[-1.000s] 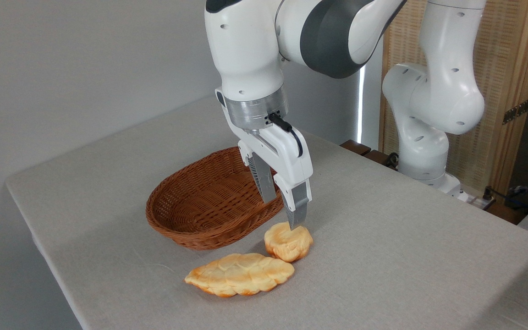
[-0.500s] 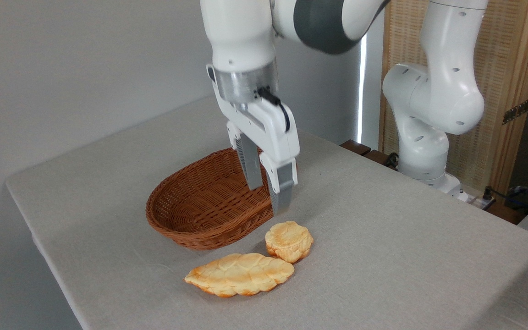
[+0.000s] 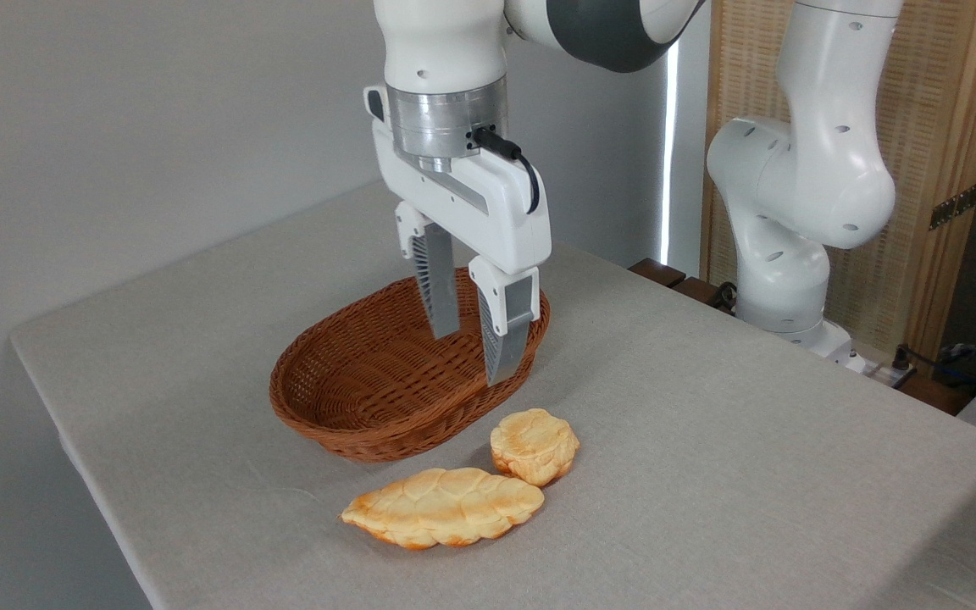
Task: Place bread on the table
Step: 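Open the gripper to release the roll and raise it away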
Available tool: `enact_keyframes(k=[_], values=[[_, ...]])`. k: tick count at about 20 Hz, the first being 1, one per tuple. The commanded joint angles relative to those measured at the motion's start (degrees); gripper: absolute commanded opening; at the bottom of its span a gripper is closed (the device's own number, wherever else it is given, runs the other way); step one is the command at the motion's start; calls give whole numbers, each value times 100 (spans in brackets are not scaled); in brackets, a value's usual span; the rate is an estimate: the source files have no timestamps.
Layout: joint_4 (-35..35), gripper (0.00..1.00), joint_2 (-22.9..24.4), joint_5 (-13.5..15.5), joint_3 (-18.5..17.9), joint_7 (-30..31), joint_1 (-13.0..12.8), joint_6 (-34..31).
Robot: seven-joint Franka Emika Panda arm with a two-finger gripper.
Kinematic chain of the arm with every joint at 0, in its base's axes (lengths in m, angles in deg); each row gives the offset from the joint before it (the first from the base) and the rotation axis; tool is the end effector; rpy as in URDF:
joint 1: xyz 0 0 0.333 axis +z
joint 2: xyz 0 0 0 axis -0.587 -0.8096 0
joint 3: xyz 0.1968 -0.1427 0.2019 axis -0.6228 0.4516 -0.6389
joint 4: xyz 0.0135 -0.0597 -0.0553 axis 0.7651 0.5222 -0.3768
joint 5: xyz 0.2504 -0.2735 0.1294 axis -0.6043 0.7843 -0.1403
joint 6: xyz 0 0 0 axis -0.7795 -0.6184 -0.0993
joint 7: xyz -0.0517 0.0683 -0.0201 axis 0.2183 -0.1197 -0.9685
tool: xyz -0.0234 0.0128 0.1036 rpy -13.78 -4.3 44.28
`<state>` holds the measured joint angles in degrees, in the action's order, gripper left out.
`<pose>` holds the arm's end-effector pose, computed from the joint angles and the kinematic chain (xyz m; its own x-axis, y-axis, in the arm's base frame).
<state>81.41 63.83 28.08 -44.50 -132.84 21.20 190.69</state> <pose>0.4942 0.0135 0.5488 0.6577 -0.7495 0.0756 -0.7519 -0.6593 0.0055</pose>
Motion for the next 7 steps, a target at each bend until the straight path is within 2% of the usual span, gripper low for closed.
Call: enact_keyframes(k=[1, 7], values=[[-39, 100, -79, 83, -3, 725, -73, 401], [-47, 100, -185, 83, 111, 841, -81, 410]])
